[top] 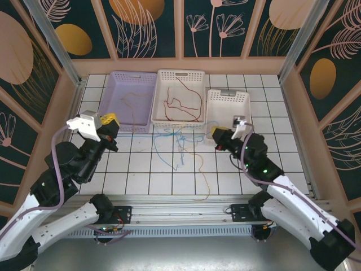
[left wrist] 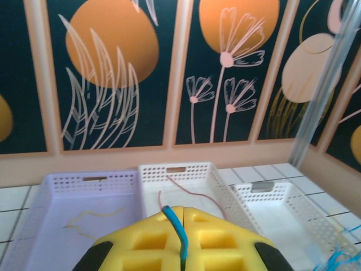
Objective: Untangle the cables
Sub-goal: Untie the cables at the center of the table.
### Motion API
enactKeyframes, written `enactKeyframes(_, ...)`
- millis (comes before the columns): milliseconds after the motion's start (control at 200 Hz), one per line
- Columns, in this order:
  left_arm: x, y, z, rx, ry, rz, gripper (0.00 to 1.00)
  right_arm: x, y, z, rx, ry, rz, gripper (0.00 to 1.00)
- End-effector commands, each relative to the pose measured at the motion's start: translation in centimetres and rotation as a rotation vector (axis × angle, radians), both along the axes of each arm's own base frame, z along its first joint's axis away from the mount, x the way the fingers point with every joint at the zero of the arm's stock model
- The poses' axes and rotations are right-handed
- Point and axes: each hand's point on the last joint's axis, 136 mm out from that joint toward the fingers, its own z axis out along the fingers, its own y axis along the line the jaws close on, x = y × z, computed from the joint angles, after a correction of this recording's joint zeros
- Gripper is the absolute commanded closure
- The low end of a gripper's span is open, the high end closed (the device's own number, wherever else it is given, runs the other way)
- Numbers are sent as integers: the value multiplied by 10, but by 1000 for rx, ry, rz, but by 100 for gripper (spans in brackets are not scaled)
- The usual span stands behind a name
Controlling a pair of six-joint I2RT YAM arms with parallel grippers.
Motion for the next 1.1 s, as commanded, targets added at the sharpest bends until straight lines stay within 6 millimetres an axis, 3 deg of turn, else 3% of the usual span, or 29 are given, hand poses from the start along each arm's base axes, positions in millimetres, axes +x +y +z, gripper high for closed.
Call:
enactKeyframes(0,4,15,-9,96,34,85,100,1,-37,-10,-52,113,-133,100)
enactKeyframes(160,7,23,-16,152,55,138,100,6,-83,-1,-61,150,-295,100)
enactKeyframes(440,6,45,-21,225,74,237,100,0,-135,26,-48,146,-443,100)
enactKeyframes(525,4,41,-26,216,83,211,100,0,-133,37,-24,124,-409,100)
enactKeyframes(616,5,32,-34,205,97,169,100,0,-112,51,20,90,-286,100)
enactKeyframes(681,7,28,-38,199,103,160,100,0,-111,63,27,74,-278,100)
enactKeyframes(876,16,20,-59,242,138,169,100,-14,-144,123,-4,-35,-472,100)
enactKeyframes(951,20,15,-80,278,171,170,100,-23,-148,151,4,-83,-496,100)
enactKeyframes(1096,24,12,-96,287,192,178,100,-41,-154,190,16,-133,-533,100)
